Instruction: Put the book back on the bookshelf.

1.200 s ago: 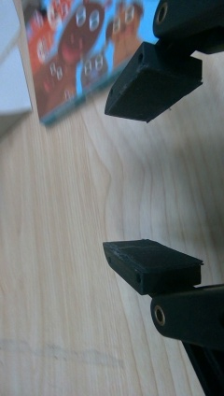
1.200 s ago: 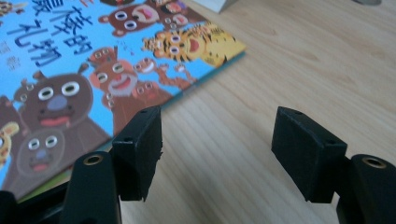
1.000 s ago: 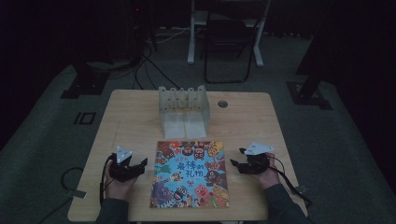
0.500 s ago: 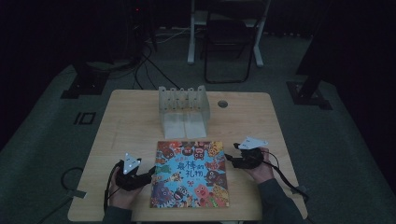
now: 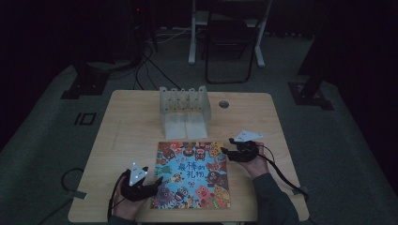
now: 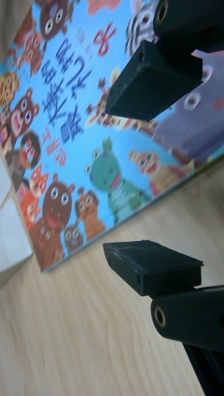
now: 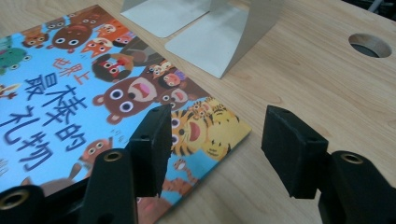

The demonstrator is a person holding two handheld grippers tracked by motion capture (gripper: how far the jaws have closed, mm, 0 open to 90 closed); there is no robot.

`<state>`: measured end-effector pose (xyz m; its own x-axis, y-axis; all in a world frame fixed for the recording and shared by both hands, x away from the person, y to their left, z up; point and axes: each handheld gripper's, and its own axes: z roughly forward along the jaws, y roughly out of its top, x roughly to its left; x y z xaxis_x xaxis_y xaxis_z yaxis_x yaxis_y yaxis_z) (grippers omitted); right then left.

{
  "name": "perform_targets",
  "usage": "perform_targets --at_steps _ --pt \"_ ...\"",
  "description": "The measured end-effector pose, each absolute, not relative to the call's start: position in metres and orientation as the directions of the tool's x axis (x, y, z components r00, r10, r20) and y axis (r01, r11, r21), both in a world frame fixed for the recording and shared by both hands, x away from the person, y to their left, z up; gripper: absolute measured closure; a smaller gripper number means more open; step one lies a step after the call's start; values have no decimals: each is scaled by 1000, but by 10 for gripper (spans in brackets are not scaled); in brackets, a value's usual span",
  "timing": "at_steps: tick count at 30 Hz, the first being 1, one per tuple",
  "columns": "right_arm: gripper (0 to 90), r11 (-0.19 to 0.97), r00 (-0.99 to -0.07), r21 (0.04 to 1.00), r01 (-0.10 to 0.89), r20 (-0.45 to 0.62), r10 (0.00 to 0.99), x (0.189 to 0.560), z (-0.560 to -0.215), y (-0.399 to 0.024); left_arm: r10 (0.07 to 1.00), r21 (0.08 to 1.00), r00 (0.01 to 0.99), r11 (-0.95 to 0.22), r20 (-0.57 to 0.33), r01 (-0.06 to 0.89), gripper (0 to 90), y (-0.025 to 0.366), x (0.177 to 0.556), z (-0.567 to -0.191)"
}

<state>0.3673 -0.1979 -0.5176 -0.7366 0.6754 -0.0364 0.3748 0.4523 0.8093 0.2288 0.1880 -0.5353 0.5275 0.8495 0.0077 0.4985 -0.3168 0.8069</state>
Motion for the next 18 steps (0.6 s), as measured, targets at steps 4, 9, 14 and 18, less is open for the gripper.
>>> perform_targets --at_steps 4,9,14,18 --pt "450 442 -732 806 394 -16 681 377 -520 -192 830 800 558 -335 0 498 276 183 220 -540" --pt "454 399 -716 807 436 42 697 390 -524 -188 809 795 588 -357 1 490 246 178 208 -544" --pt "453 395 -705 794 463 59 707 400 -530 -182 788 781 616 -391 11 487 203 172 195 -550" --pt "452 382 -695 782 492 88 714 407 -538 -179 772 770 636 -412 12 486 176 168 189 -554"
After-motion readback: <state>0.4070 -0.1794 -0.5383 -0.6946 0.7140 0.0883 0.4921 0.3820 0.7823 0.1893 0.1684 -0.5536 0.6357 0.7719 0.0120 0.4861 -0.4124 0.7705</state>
